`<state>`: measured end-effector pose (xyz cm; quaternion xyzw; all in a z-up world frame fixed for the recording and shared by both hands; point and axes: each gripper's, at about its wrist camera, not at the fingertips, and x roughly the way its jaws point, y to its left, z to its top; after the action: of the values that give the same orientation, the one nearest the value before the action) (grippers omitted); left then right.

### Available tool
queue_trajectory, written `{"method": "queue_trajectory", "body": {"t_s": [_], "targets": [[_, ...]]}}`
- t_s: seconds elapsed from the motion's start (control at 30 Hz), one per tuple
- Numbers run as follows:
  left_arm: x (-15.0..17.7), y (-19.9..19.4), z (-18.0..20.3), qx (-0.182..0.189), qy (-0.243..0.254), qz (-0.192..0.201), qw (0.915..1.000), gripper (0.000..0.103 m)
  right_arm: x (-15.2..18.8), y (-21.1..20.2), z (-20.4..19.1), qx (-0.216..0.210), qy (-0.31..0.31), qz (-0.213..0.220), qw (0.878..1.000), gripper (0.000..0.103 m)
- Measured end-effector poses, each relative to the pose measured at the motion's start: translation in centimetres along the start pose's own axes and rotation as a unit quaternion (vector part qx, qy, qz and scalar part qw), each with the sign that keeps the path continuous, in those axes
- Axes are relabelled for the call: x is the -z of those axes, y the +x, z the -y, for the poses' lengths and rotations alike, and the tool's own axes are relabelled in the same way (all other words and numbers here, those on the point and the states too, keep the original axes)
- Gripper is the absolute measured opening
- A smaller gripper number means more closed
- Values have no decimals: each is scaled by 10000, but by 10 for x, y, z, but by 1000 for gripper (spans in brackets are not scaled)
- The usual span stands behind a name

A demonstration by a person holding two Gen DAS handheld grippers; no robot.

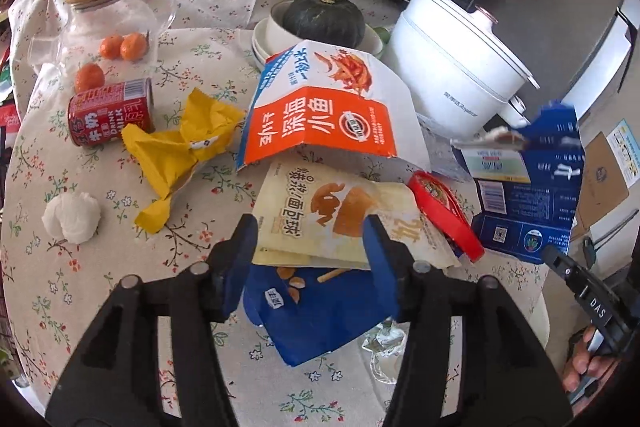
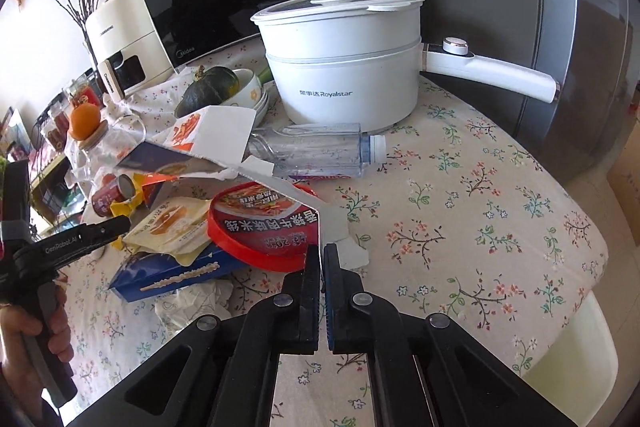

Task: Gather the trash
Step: 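Grasp the blue milk carton with the right tool and lift it, then grasp the yellow snack bag with the left tool while the right tool holds the carton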

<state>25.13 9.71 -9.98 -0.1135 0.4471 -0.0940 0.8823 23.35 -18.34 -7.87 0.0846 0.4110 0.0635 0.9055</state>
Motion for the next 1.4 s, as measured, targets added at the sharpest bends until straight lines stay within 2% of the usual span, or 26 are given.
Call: {"method": "queue_trajectory", "body": {"t_s": [0.1, 0.23, 0.33, 0.57, 0.83, 1.0, 1.03, 1.1, 1.17, 1.2, 1.23, 1.27, 1.3, 1.4], "targets": [[4, -2, 25, -22, 782, 26, 9969, 74, -2, -9, 5, 10, 21, 60, 10000, 2], [14, 4, 55, -359, 1766, 92, 9836, 78, -2, -13, 14, -7, 121, 33, 9999, 2], [18, 12, 63, -620, 2129, 14, 9751, 78, 0, -14, 19, -37, 199, -10, 9998, 2], [21, 25, 68, -930, 2472, -167, 9644, 78, 1, -16, 25, -35, 223, -26, 9997, 2], [22, 40, 77, -1178, 2447, -126, 9623, 78, 1, -14, 30, -89, 309, -38, 9995, 2], [19, 48, 77, -1026, 2147, -157, 9711, 77, 1, -13, 30, -98, 273, -53, 9996, 2], [20, 50, 78, -1025, 2149, -150, 9711, 75, 1, -12, 30, -99, 275, -56, 9996, 2], [21, 58, 79, -1035, 2143, -237, 9710, 61, 1, -12, 31, -92, 272, -55, 9996, 2], [21, 62, 78, -1012, 2026, -268, 9736, 44, 1, -12, 31, -97, 277, -53, 9996, 2], [19, 63, 76, -938, 1899, -271, 9769, 38, 1, -12, 31, -104, 283, -55, 9995, 2], [17, 64, 75, -860, 1767, -307, 9800, 24, 1, -12, 32, -108, 292, -56, 9995, 2], [16, 64, 73, -840, 1658, -317, 9821, 17, 1, -12, 33, -109, 297, -58, 9995, 2], [15, 65, 72, -850, 1598, -304, 9830, 12, 1, -11, 33, -103, 296, -59, 9995, 2], [14, 63, 70, -805, 1420, -262, 9862, 5, 2, -12, 35, -87, 293, -60, 9995, 2]]}}
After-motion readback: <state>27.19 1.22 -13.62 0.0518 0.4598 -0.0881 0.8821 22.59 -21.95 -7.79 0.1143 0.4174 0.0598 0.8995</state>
